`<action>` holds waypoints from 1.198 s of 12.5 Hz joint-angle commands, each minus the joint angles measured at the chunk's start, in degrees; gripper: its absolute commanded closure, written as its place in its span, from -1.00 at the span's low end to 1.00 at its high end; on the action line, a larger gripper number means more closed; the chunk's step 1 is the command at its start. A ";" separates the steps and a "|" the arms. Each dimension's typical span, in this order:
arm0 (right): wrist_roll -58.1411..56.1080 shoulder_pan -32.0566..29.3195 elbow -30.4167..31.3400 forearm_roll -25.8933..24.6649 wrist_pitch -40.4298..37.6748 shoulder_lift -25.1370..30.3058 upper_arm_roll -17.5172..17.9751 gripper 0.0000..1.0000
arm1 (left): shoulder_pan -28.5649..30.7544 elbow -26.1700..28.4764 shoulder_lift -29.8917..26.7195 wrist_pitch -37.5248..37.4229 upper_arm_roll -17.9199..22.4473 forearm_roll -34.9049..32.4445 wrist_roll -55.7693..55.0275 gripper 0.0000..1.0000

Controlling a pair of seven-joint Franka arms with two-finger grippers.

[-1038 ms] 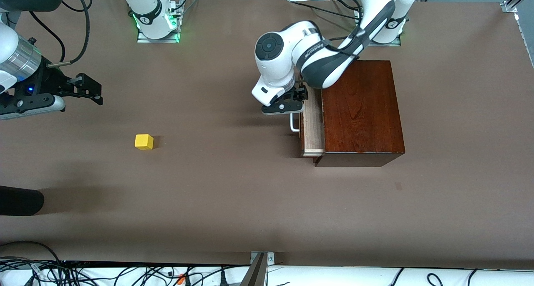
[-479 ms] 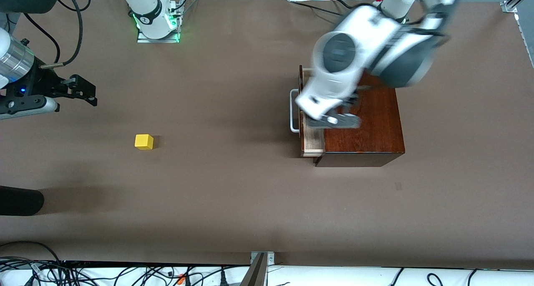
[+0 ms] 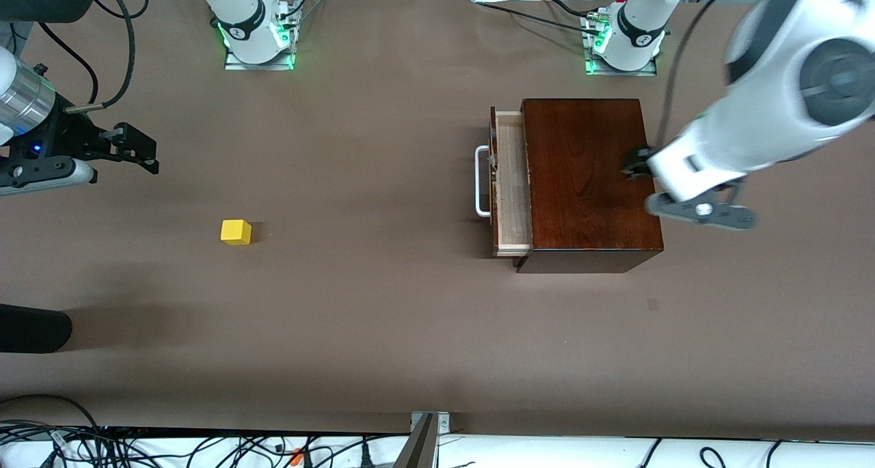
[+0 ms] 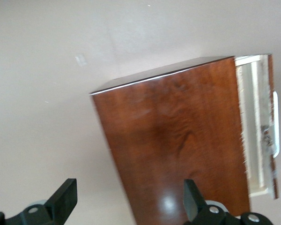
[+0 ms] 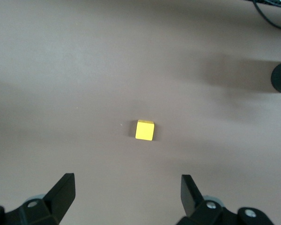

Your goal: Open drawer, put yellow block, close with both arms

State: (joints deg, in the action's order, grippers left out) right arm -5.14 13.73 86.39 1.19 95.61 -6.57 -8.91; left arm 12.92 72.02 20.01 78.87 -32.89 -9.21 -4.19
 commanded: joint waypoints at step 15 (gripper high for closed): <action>7.16 -0.20 24.25 0.66 30.59 -13.73 0.21 -1.00 | -16.88 21.68 -20.10 7.79 33.33 10.00 1.64 -1.00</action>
State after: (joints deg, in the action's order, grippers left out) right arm 0.21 13.67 106.14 0.91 123.06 -22.35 -8.87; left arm -3.40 93.81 0.18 87.08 -0.28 -0.11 -2.33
